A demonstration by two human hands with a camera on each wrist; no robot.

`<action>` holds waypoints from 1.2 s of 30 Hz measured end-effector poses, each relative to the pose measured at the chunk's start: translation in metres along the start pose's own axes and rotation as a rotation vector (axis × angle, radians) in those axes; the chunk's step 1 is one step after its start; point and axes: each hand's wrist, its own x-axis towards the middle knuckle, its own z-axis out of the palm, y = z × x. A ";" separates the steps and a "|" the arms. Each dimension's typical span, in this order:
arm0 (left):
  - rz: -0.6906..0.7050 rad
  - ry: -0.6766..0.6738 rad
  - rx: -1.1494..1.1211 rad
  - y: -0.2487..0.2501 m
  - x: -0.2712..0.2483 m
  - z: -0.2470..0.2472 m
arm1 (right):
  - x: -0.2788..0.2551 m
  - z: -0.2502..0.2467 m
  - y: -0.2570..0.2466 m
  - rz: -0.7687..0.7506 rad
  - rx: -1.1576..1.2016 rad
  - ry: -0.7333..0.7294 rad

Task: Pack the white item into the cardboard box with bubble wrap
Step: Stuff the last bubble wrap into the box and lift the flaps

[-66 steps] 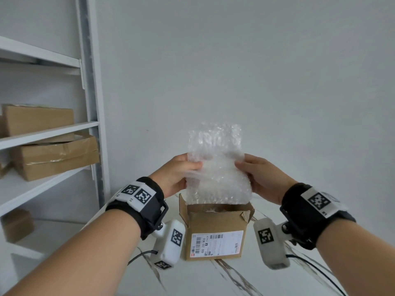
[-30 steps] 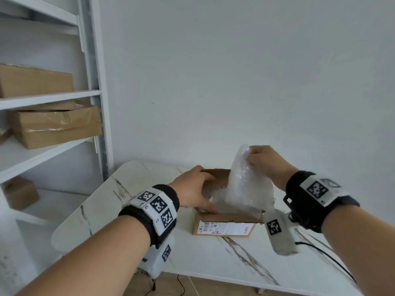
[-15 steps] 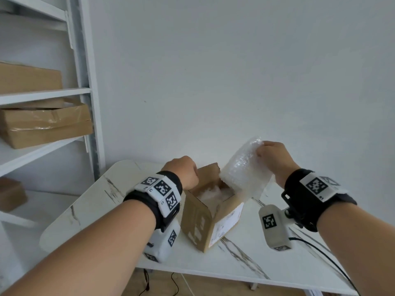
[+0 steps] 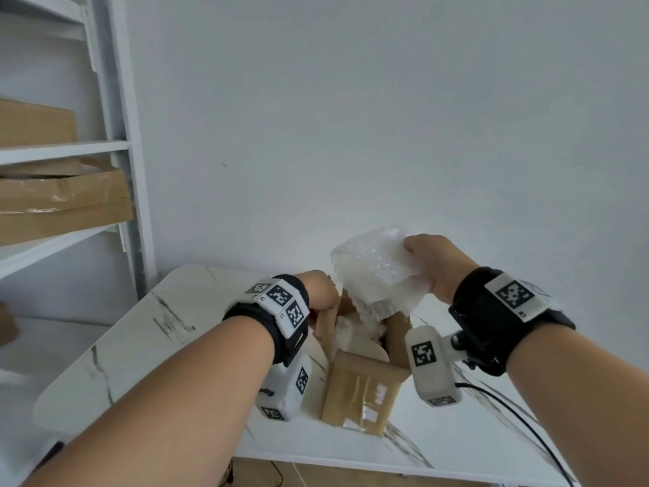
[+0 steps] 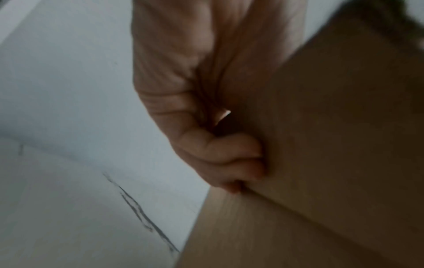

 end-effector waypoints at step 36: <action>0.388 0.370 -0.036 -0.030 -0.012 0.013 | -0.031 0.046 0.052 -0.637 -1.426 -0.278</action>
